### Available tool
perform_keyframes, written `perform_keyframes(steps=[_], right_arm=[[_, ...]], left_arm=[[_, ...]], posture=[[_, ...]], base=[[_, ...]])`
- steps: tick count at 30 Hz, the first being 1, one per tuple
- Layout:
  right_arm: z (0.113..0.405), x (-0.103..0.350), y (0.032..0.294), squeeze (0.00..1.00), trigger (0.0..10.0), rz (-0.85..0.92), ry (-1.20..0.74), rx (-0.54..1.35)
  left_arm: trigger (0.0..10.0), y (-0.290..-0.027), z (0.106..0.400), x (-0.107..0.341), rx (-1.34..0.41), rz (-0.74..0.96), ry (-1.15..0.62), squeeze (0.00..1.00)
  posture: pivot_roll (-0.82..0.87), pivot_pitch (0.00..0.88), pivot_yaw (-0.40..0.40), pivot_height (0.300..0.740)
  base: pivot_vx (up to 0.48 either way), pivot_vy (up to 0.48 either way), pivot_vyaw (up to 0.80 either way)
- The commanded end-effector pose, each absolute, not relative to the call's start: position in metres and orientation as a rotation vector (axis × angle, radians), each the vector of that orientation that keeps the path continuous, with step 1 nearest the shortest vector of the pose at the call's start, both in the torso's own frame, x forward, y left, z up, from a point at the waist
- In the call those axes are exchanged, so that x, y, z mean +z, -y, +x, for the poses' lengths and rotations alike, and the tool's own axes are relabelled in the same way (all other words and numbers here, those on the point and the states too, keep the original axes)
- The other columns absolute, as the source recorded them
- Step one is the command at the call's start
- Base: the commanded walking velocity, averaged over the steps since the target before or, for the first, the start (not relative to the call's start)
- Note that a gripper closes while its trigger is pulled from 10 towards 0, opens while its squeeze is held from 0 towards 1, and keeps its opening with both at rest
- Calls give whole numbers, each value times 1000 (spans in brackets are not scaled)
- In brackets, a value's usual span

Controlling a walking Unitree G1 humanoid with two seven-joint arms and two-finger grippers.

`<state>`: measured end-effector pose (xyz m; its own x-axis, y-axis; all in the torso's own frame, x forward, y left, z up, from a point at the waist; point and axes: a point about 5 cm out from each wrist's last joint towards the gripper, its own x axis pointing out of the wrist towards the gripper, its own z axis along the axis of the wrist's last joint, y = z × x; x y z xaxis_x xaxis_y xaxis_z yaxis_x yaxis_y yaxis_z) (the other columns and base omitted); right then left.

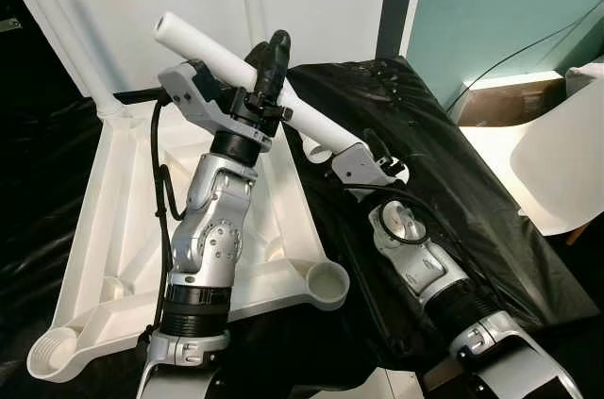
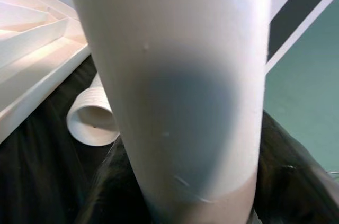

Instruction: Building children table

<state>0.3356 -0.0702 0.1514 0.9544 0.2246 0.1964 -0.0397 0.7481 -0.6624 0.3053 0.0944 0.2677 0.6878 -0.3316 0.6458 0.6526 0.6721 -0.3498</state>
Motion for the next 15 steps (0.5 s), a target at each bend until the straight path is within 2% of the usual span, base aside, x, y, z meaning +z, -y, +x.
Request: perform_keyframes(steps=[1,3,4,10,11,13,14,15], right_arm=[[333,153,63,0,10000,-707,274,202],[331,161,58,0,10000,-680,278,247],[330,170,55,1000,10000,-637,270,306],[329,188,49,1000,10000,-617,251,447],[330,192,50,600,10000,-621,243,479],[330,194,51,600,10000,-622,238,496],[332,198,55,0,10000,-637,218,533],[332,198,55,0,10000,-637,218,533]], left_arm=[[0,-84,297,272,-726,-572,626,0],[0,-82,297,271,-736,-569,623,0],[0,-81,297,271,-743,-565,621,0],[0,-79,296,270,-755,-555,618,0],[0,-78,296,270,-757,-553,617,0],[0,-78,296,270,-757,-553,617,0],[0,-78,295,269,-759,-548,616,0],[0,-78,295,269,-759,-548,616,0]], posture=[[-108,0,51,740],[-110,0,51,740],[-113,0,51,740],[-118,0,50,740],[-117,0,49,740],[-116,0,49,740],[-116,0,49,740],[-116,0,49,740]], base=[[0,0,0],[0,0,0],[0,0,0],[0,0,0],[0,0,0],[0,0,0],[0,0,0],[0,0,0]])
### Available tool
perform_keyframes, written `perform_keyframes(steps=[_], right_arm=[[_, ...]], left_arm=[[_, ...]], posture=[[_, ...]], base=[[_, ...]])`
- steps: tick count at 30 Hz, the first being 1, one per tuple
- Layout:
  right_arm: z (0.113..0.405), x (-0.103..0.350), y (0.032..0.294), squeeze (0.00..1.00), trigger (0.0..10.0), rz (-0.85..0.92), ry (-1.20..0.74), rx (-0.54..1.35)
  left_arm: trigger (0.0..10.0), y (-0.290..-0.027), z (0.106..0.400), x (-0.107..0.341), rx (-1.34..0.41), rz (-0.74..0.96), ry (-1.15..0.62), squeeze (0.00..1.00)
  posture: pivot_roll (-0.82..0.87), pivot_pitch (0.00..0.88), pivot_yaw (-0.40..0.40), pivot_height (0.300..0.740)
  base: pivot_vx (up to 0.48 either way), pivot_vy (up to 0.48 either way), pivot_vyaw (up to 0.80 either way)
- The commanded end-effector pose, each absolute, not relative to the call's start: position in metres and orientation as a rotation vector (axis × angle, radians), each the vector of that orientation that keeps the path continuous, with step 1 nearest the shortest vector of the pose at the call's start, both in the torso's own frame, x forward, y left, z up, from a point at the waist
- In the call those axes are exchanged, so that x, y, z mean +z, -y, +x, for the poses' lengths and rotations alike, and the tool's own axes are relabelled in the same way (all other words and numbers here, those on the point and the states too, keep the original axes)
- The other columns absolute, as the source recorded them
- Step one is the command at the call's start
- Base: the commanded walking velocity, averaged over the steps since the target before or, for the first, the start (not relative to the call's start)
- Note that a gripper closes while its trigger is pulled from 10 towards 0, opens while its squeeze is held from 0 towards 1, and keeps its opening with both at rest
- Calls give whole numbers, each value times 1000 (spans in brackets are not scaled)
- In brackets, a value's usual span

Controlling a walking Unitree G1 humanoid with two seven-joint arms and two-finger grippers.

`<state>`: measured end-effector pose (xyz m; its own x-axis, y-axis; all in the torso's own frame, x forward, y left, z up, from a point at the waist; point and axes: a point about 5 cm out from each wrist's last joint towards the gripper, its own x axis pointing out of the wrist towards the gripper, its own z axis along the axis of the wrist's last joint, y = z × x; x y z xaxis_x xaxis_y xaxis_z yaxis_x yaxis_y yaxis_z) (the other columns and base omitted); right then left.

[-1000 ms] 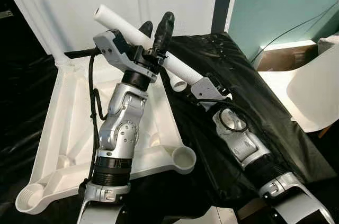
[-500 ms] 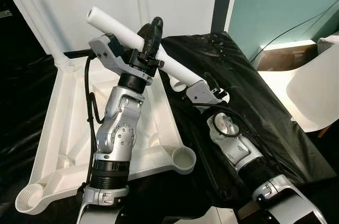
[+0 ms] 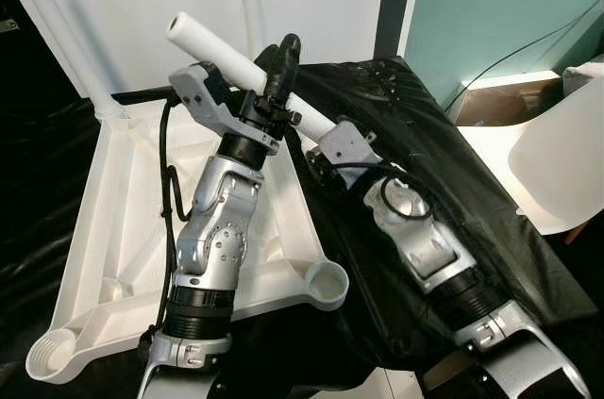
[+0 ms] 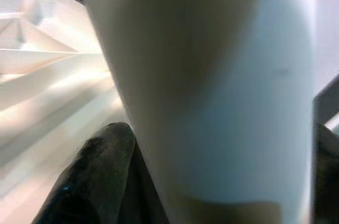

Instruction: Building children table

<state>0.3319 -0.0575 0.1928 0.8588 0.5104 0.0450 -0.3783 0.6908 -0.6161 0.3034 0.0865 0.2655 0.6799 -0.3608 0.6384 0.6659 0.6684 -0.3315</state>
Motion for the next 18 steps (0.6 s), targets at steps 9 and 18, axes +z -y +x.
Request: perform_keyframes(steps=[9,18], right_arm=[[334,213,85,0,10000,-715,111,659],[320,208,99,0,10000,-759,7,732]], left_arm=[[0,-78,294,267,-747,-515,613,0],[0,-79,294,267,-737,-495,609,0]], posture=[[-112,0,45,740],[-114,0,53,740]], base=[[0,0,0],[0,0,0]])
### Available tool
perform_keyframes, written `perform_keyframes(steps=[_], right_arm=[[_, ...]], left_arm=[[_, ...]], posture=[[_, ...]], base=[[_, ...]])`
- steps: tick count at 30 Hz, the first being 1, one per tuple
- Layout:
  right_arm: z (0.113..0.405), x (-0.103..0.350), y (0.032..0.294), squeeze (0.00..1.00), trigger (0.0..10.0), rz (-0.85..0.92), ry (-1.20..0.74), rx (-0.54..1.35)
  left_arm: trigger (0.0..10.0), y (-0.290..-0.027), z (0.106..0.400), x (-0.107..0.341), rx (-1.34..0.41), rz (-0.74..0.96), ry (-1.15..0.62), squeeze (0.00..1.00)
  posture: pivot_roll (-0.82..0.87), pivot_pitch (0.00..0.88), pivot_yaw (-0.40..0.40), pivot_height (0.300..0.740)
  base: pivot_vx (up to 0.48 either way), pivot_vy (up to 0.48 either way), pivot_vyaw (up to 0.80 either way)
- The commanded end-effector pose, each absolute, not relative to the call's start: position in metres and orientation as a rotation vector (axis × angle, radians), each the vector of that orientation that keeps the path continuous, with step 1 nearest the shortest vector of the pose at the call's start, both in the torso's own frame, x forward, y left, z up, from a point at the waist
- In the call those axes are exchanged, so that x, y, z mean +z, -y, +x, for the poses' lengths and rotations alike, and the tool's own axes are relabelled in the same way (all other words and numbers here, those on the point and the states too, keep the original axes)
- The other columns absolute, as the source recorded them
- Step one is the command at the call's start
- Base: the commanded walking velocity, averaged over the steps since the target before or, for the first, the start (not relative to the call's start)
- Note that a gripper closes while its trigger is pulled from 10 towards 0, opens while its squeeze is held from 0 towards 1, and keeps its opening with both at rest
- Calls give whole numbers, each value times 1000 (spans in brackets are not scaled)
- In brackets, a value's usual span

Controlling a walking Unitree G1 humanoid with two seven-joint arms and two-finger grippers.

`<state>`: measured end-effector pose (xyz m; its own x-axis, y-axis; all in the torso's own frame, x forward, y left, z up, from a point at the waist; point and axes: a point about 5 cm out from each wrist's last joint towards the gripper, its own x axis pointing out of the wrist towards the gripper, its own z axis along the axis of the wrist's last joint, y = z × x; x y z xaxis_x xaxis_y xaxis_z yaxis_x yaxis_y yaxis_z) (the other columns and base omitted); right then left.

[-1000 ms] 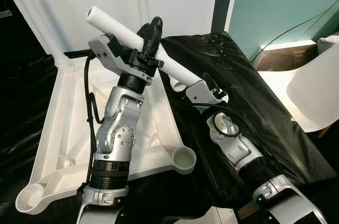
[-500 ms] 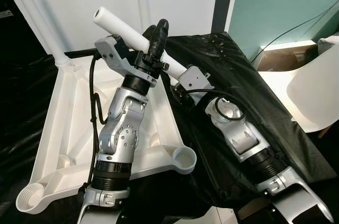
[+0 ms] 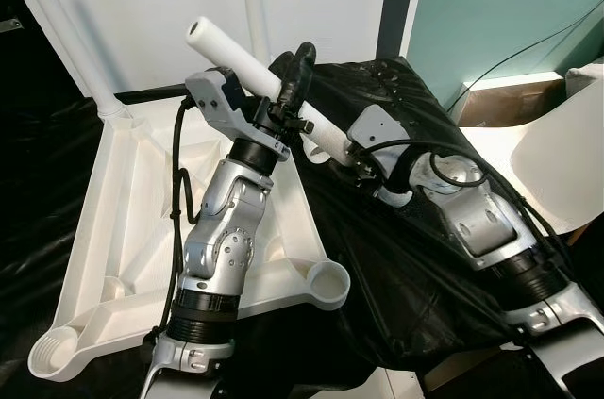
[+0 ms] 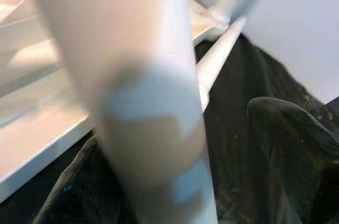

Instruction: Building children table

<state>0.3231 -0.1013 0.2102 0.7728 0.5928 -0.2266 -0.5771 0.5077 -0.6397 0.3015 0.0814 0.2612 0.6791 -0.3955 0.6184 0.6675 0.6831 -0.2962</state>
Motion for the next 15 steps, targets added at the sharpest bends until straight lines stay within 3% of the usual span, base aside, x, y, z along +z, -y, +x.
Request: perform_keyframes(steps=[1,6,7,9,10,11,13,14,15], right_arm=[[318,207,99,0,10000,-761,-1,746],[316,202,102,0,9843,-776,-37,772],[317,200,103,0,4941,-783,-53,781],[318,196,104,0,4745,-781,-69,789],[321,192,107,0,5137,-796,-83,784],[323,189,108,0,8118,-805,-93,780],[325,186,109,0,8627,-811,-101,775],[325,186,109,0,8627,-811,-101,775],[327,184,110,0,6588,-815,-108,773]], left_arm=[[0,-79,295,267,-737,-493,609,0],[0,-78,295,268,-744,-491,609,0],[0,-77,295,269,-747,-491,610,0],[0,-77,295,269,-750,-491,611,0],[0,-76,295,269,-752,-491,612,0],[0,-76,295,269,-753,-492,613,0],[0,-76,295,269,-753,-491,613,0],[0,-76,295,269,-753,-491,613,0],[0,-76,294,269,-752,-489,613,0]], posture=[[-114,0,53,740],[-117,0,57,740],[-117,0,56,740],[-118,0,56,740],[-114,0,55,740],[-114,0,55,740],[-110,0,54,740],[-110,0,54,740],[-105,0,52,740]], base=[[0,0,0],[0,0,0],[0,0,0],[0,0,0],[0,0,0],[0,0,0],[0,0,0],[0,0,0],[0,0,0]])
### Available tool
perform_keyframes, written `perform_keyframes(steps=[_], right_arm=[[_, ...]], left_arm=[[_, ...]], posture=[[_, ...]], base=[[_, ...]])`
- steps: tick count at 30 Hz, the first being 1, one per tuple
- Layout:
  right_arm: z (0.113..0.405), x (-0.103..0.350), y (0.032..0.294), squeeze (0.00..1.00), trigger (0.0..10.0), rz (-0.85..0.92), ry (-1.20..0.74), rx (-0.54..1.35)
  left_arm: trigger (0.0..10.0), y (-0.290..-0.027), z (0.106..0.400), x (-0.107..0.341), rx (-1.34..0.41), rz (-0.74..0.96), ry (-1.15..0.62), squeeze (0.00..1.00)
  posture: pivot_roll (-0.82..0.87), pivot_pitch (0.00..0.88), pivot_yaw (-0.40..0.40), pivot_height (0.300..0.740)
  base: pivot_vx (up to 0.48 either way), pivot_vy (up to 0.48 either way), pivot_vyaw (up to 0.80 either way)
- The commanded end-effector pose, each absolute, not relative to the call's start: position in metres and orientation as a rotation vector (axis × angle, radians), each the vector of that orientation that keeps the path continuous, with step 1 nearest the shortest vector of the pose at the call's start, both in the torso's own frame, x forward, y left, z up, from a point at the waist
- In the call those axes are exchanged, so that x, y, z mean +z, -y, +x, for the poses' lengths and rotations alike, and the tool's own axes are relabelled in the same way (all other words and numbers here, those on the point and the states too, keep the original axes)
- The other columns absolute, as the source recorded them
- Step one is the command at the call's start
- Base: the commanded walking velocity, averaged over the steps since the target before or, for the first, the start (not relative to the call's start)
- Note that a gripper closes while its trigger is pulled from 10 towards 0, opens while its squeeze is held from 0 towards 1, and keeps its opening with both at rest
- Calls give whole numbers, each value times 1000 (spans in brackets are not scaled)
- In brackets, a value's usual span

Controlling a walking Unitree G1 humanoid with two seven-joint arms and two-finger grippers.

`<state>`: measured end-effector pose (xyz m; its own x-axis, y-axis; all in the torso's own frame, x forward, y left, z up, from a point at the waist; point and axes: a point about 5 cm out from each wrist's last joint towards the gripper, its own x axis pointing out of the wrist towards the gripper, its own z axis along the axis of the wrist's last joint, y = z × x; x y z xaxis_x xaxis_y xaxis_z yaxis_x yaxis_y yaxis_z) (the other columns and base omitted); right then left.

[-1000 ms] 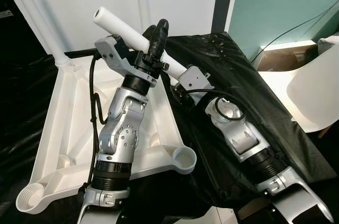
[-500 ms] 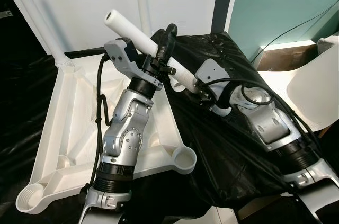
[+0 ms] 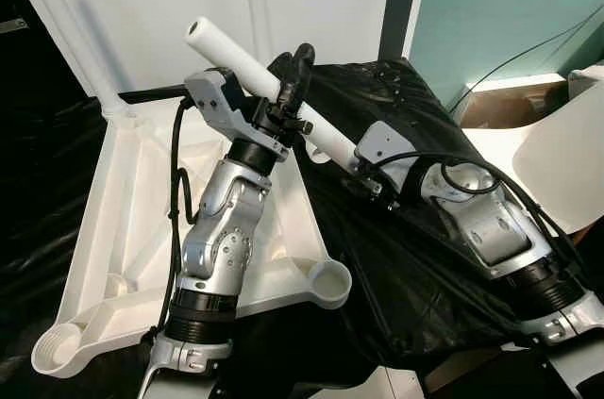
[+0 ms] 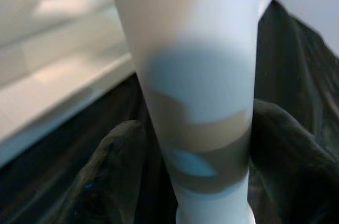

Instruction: Building children table

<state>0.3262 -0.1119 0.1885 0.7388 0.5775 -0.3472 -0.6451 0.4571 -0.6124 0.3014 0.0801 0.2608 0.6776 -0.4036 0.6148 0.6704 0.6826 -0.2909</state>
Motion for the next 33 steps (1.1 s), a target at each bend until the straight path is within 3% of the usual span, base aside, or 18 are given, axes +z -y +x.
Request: perform_keyframes(steps=[1,2,17,18,23,24,25,30,33], right_arm=[[327,184,110,0,6588,-815,-108,773],[328,182,109,0,0,-817,-114,773],[330,180,103,0,0,-784,-95,756],[331,181,103,0,0,-769,-92,746],[332,183,103,0,0,-710,-101,703],[333,184,104,0,0,-690,-106,679],[335,186,105,0,0,-663,-108,646],[339,191,108,0,0,-606,-104,567],[343,197,112,0,0,-546,-76,459]], left_arm=[[0,-76,294,269,-752,-489,613,0],[0,-77,294,268,-748,-487,612,0],[0,-79,293,267,-736,-455,606,0],[10000,-80,294,268,-732,-465,611,1000],[10000,-82,293,273,-724,-477,630,1000],[10000,-84,294,274,-723,-488,627,212],[10000,-87,295,274,-723,-499,623,0],[10000,-96,298,274,-721,-516,616,0],[10000,-102,299,265,-828,-540,532,0]], posture=[[-105,0,52,740],[-101,0,50,740],[-96,0,54,740],[-98,0,56,740],[-99,0,60,740],[-101,0,63,740],[-102,0,65,740],[-102,0,66,740],[-103,0,68,740]], base=[[0,0,0],[0,0,0],[0,0,0],[0,0,0],[0,0,0],[0,0,0],[0,0,0],[0,0,0],[0,0,0]])
